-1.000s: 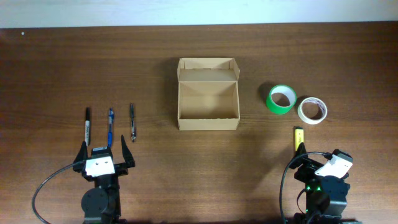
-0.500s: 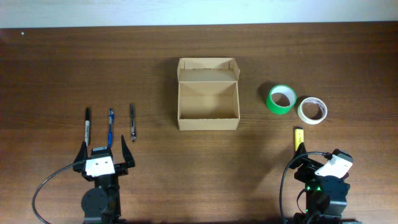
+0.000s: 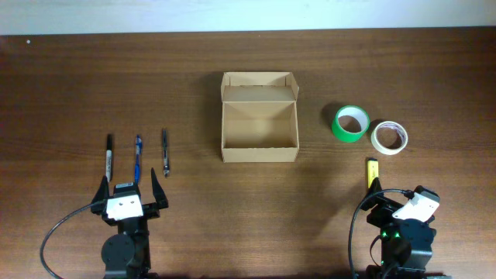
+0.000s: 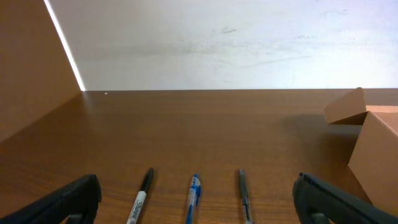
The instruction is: Pack container
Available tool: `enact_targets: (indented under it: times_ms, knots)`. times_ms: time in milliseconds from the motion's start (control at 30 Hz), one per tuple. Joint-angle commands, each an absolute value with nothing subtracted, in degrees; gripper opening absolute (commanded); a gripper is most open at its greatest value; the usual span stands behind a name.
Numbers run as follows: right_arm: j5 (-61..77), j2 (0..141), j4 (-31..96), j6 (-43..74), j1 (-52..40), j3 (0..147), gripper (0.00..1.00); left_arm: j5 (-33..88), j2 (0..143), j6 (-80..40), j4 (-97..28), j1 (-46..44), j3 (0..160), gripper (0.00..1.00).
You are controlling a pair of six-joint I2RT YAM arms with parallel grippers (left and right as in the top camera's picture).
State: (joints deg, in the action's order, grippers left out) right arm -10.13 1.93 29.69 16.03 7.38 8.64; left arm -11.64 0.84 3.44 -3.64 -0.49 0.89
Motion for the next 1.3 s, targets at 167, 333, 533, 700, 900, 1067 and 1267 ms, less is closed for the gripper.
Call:
enact_targets:
  times_ms: [167,333,533,700,900,1067,1267]
  knots:
    - [-10.0,1.4,29.5,16.0,7.8,8.2,0.99,-12.3,0.4,3.9,-3.6,-0.7,0.5,0.99]
    - [-10.1,1.4,29.5,16.0,7.8,8.1,0.99,-12.3,0.4,3.9,-3.6,-0.7,0.5,1.0]
    - [-10.1,1.4,29.5,16.0,7.8,8.1,0.99,-12.3,0.4,3.9,-3.6,-0.7,0.5,0.99]
    - [-10.0,1.4,29.5,16.0,7.8,8.1,0.99,-12.3,0.4,3.9,-3.6,-0.7,0.5,0.99]
    - [-9.4,1.4,29.0,16.0,7.8,8.1,0.99,-13.1,0.4,3.9,-3.3,-0.7,0.5,0.99]
    - [-5.8,1.4,28.3,18.4,7.8,8.1,0.99,0.2,0.4,3.9,-3.1,-0.7,0.8,1.0]
    - [4.1,2.2,24.6,20.5,7.8,10.8,0.99,-3.0,5.2,-0.7,-8.6,0.0,8.3,0.99]
